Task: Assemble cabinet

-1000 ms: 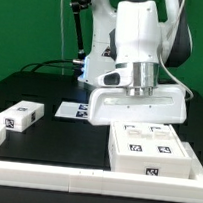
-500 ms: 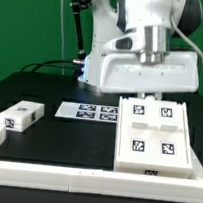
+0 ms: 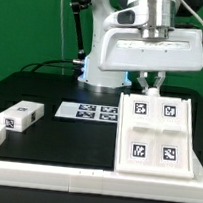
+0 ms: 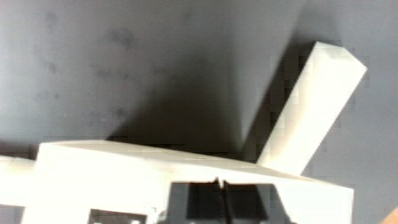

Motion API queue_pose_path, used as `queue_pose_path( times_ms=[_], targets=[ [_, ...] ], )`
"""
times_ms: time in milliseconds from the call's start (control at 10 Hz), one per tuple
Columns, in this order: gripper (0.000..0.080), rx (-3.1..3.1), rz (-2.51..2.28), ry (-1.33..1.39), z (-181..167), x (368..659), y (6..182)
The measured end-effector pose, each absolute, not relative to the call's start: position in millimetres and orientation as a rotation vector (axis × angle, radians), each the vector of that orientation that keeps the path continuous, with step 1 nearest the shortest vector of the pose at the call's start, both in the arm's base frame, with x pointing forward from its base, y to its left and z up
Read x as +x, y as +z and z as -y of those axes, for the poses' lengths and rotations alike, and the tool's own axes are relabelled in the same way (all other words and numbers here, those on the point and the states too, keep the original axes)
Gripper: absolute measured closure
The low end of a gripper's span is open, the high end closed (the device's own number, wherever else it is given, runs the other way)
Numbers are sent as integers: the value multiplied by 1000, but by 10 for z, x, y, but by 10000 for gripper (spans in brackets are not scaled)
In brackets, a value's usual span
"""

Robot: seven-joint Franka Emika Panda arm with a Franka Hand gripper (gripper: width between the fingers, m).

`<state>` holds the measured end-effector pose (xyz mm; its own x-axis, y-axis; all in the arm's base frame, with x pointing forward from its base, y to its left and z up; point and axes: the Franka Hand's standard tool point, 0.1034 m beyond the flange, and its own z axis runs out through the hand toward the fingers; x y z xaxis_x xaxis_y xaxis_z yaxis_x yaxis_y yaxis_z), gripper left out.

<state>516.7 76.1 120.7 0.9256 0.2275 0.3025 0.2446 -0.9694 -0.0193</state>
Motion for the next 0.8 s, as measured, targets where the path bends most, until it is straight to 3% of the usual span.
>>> queue_pose_path(
  times_ms=[400,800],
  targets=[
    [798,-3028,371,-460,-759,5160,1198],
    [798,-3028,379,-424,-774,5231,1405]
  ],
)
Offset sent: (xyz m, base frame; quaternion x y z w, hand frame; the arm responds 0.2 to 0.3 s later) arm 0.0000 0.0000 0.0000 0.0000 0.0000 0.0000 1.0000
